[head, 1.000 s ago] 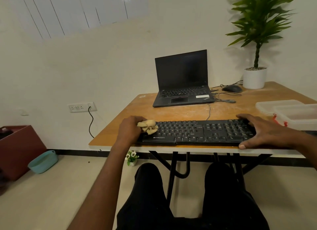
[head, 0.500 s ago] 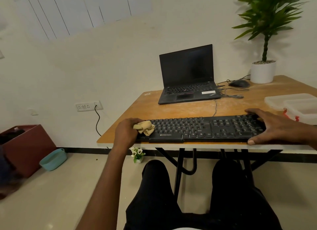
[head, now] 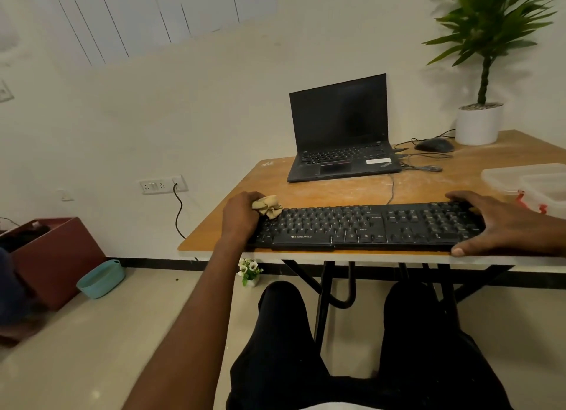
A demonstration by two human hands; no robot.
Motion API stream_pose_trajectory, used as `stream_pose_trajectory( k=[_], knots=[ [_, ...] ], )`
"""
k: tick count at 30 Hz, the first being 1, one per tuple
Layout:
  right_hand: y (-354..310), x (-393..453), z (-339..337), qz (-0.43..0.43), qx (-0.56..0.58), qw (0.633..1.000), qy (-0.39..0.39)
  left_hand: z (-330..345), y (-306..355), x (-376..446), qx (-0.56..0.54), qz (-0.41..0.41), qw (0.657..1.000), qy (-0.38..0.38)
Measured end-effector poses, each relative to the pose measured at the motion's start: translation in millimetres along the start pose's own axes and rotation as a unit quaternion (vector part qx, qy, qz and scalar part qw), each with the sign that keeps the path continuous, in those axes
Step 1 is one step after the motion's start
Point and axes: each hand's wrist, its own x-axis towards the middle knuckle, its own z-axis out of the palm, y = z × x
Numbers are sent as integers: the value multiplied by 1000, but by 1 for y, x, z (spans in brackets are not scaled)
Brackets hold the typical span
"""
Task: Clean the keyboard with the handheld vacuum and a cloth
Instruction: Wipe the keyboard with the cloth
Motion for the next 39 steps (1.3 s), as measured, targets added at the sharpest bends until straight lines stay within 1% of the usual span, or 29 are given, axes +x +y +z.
stream_pose_trajectory(
  k=[5, 9, 17, 21, 25, 29, 31, 34, 37, 39],
  knots=[
    [0, 1, 2, -11, 6, 1000, 10, -7, -13, -25, 2, -10, 1000, 20],
    [2, 4, 1, -20, 24, 999, 7, -19, -27, -49, 0, -15, 1000, 20],
    [3, 5, 2, -8, 31, 999, 8, -26, -25, -73, 19, 6, 999, 41],
    [1, 1, 0, 2, 12, 1000, 4, -31, -23, -73, 39, 16, 999, 14],
    [-5, -4, -2, 12, -5, 1000, -2, -30, -18, -66, 28, 22, 999, -5],
    [-9, -9, -5, 17, 10, 1000, -23, -28, -9, -56, 18, 40, 999, -21],
    [-25, -10, -8, 11, 44, 999, -9, -30, -3, -52, -30, 59, 997, -26],
    [-81, -2, 1, -34, 48, 997, 56, -35, 12, -47, -107, 94, 989, -41],
    [-157, 22, 30, -133, 34, 989, 47, -40, 27, -39, -155, 118, 978, -73],
    [-197, 46, 53, -199, 31, 979, 38, -41, 35, -33, -178, 126, 971, -95]
  ],
)
